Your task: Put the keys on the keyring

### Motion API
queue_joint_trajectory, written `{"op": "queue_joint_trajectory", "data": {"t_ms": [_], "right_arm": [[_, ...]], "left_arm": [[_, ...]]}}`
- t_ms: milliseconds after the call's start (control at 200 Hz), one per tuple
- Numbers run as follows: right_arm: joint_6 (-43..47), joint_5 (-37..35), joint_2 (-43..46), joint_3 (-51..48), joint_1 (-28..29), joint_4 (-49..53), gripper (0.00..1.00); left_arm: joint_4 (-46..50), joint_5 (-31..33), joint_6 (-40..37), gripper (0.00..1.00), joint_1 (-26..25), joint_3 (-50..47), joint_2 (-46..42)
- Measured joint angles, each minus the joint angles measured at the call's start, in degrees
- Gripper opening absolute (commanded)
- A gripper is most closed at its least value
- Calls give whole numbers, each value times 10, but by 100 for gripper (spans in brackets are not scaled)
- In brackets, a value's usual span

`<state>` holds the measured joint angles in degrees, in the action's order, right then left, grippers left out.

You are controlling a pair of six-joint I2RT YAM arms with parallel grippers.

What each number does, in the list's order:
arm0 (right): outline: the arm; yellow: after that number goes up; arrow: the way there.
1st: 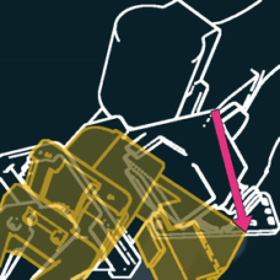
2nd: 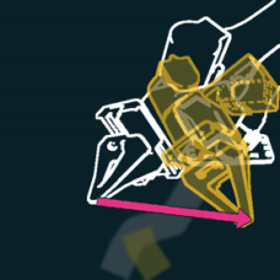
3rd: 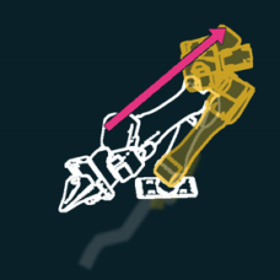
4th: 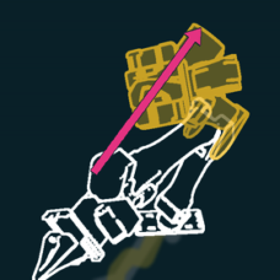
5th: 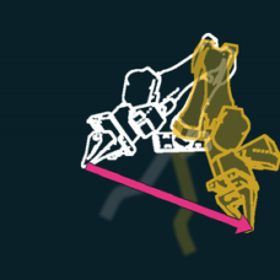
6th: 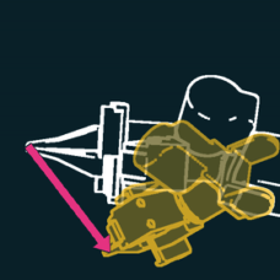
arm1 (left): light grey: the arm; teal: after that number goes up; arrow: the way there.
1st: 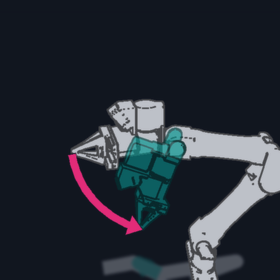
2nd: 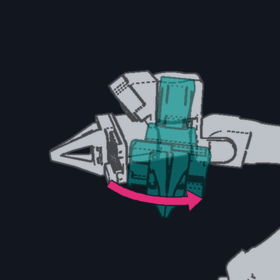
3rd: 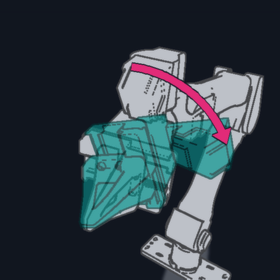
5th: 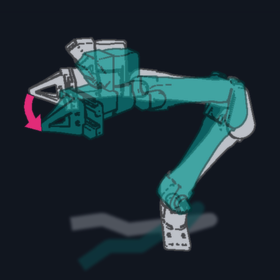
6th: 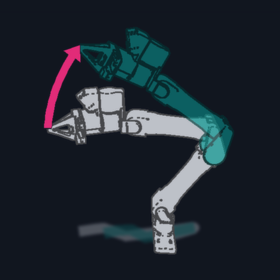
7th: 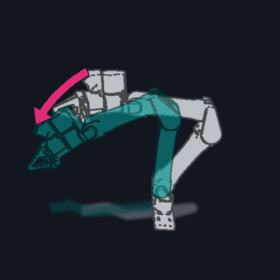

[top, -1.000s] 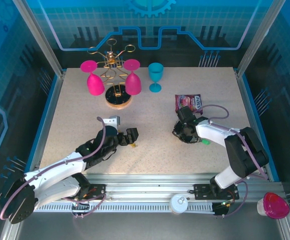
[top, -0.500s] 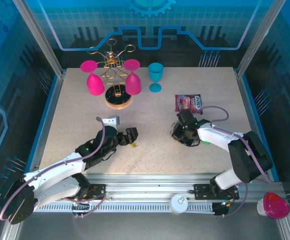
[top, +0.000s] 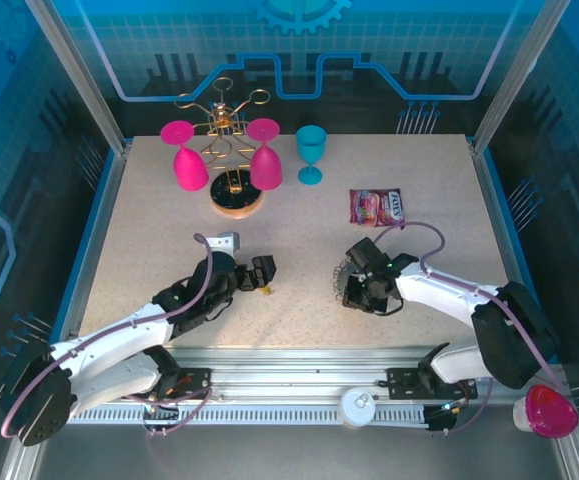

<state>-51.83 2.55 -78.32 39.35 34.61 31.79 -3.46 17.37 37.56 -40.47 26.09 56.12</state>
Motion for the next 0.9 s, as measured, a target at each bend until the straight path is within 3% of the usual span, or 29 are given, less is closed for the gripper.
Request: {"op": "queue_joint_trajectory", "data": {"t_ms": [340, 560, 901], "right_arm": [[249, -67, 40, 140, 11, 83, 28], [345, -117, -84, 226, 65, 133, 25], [367, -209, -242, 318, 101, 188, 25]], "left_arm": [[-3, 11, -1, 99, 0, -4, -15], [20, 32, 9, 99, -1, -5, -33], [58, 58, 31, 99, -1, -27, -92]]}}
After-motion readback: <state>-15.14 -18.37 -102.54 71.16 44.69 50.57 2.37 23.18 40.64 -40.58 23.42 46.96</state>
